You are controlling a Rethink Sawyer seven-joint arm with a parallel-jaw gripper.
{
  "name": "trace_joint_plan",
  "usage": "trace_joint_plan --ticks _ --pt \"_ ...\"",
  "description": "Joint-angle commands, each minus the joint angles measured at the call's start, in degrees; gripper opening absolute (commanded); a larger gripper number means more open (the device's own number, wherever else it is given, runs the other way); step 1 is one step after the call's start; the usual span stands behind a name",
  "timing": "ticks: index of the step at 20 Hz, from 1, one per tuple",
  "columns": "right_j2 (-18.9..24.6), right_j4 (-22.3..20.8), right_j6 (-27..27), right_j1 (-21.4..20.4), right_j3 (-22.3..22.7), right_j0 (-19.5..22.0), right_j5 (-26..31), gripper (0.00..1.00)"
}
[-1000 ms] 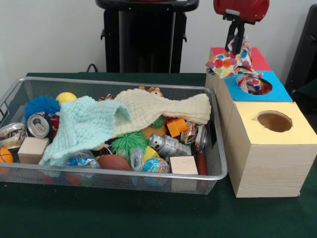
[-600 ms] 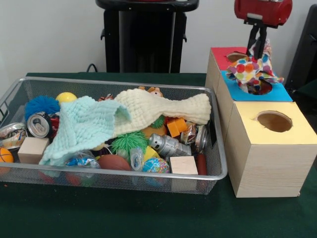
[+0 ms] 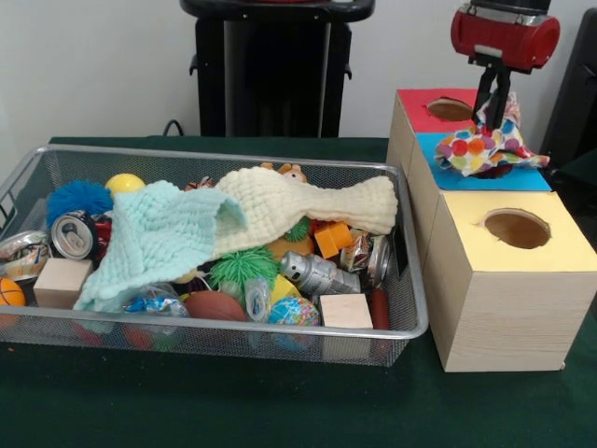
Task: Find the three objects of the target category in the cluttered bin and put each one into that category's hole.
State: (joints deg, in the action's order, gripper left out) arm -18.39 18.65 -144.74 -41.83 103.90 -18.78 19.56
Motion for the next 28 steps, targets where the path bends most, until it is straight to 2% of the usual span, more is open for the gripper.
trace_joint_plan --ticks 1,4,9,12,15,17,19,22,24,28 --pt "2.30 2.54 -10.19 3.40 0.06 3.14 -3.78 0.00" --pt "2.85 3.13 -10.72 4.76 -0.57 3.10 -4.76 0.00" --pt "-1.30 5.23 -13.36 8.98 -7.10 -0.38 -1.25 0.00" --pt "-1.18 6.20 -13.72 9.68 -7.91 -1.17 -0.68 0.00" --pt "-1.82 6.51 -13.47 9.53 -7.62 -1.31 -0.07 0.00" --pt "-0.66 6.82 -12.44 8.75 -6.27 -0.46 -0.63 0.00" --pt "0.66 7.92 -12.92 8.29 -4.71 -0.55 0.65 0.00" --pt "-0.02 8.66 -14.23 8.77 -3.89 -2.44 4.47 0.00" --pt "1.56 9.44 -13.83 8.47 -2.73 -1.90 5.48 0.00" --pt "3.09 10.44 -12.81 9.39 -1.46 -1.38 3.07 0.00"
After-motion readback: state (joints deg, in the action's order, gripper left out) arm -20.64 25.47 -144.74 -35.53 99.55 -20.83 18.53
